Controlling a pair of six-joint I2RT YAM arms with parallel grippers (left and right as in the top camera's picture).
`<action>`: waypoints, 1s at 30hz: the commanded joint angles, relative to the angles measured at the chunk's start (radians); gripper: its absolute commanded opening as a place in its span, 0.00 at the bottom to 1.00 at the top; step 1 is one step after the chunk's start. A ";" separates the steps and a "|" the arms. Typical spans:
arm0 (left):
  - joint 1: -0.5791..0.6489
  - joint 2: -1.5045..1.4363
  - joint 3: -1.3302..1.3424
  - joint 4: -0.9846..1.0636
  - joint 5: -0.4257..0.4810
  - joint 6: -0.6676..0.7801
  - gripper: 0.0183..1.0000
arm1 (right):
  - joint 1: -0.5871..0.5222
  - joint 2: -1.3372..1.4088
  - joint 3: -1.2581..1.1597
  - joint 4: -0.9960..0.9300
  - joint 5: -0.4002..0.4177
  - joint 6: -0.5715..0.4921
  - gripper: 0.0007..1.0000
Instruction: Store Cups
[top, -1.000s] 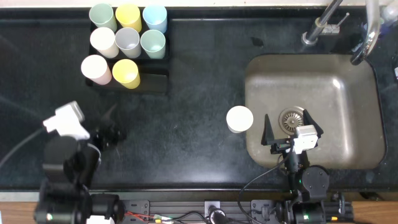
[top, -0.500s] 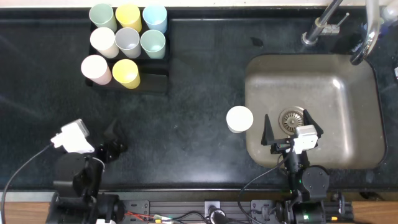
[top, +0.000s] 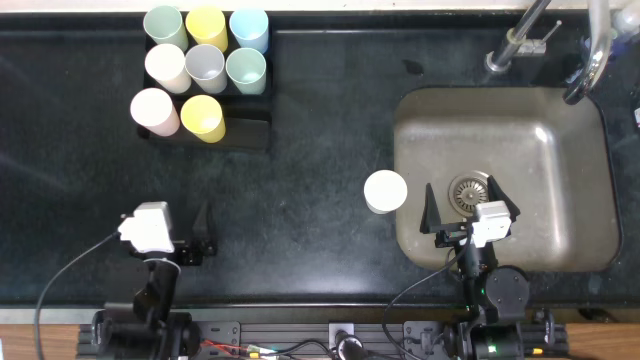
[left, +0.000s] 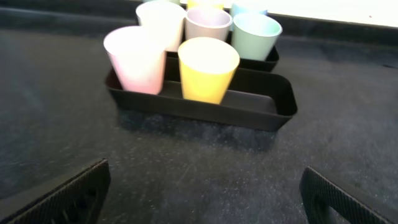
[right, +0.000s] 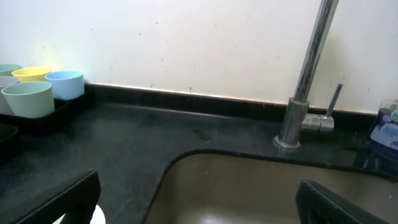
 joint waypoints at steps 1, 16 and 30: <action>0.007 -0.030 -0.084 0.114 0.080 0.033 1.00 | 0.005 -0.007 -0.013 0.005 -0.002 0.003 1.00; 0.006 -0.066 -0.219 0.496 0.119 0.033 1.00 | 0.005 -0.007 -0.013 0.005 -0.002 0.003 1.00; 0.007 -0.066 -0.219 0.426 0.119 0.033 1.00 | 0.005 -0.007 -0.013 0.005 -0.002 0.003 1.00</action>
